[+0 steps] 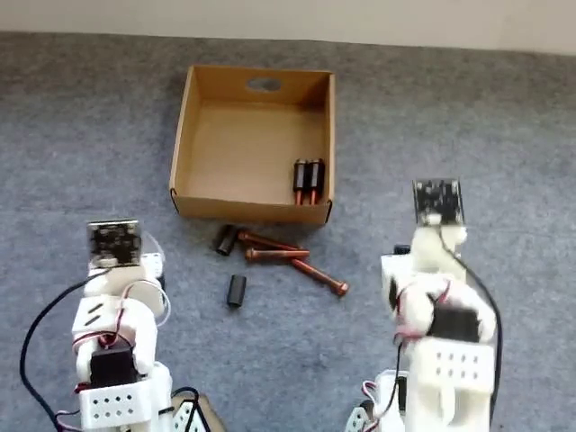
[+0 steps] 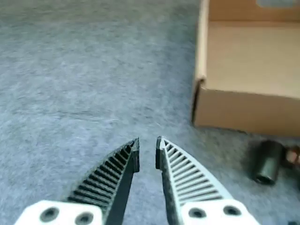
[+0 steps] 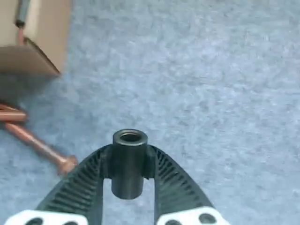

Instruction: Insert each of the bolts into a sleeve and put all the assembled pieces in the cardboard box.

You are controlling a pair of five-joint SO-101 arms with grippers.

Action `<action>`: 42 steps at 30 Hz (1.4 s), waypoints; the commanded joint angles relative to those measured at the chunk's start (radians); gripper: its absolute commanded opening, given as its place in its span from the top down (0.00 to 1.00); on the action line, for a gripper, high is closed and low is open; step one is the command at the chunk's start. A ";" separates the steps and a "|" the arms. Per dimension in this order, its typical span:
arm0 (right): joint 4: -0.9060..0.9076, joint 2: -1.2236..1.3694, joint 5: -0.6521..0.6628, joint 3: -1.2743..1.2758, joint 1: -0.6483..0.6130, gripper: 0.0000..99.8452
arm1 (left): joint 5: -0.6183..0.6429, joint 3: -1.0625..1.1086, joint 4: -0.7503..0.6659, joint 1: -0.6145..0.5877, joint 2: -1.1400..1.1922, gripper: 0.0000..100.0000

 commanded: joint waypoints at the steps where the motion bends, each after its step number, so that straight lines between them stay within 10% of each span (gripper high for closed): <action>1: -0.044 -0.185 -0.118 0.105 -0.094 0.99 | -0.023 -0.070 0.011 0.047 0.071 0.91; 17: -0.111 -0.588 -0.193 0.453 -0.156 0.99 | 0.035 -0.450 -0.143 0.323 1.047 0.90; 42: -0.068 -0.590 -0.193 0.463 -0.156 0.99 | 0.264 -0.676 -0.035 0.492 1.124 0.83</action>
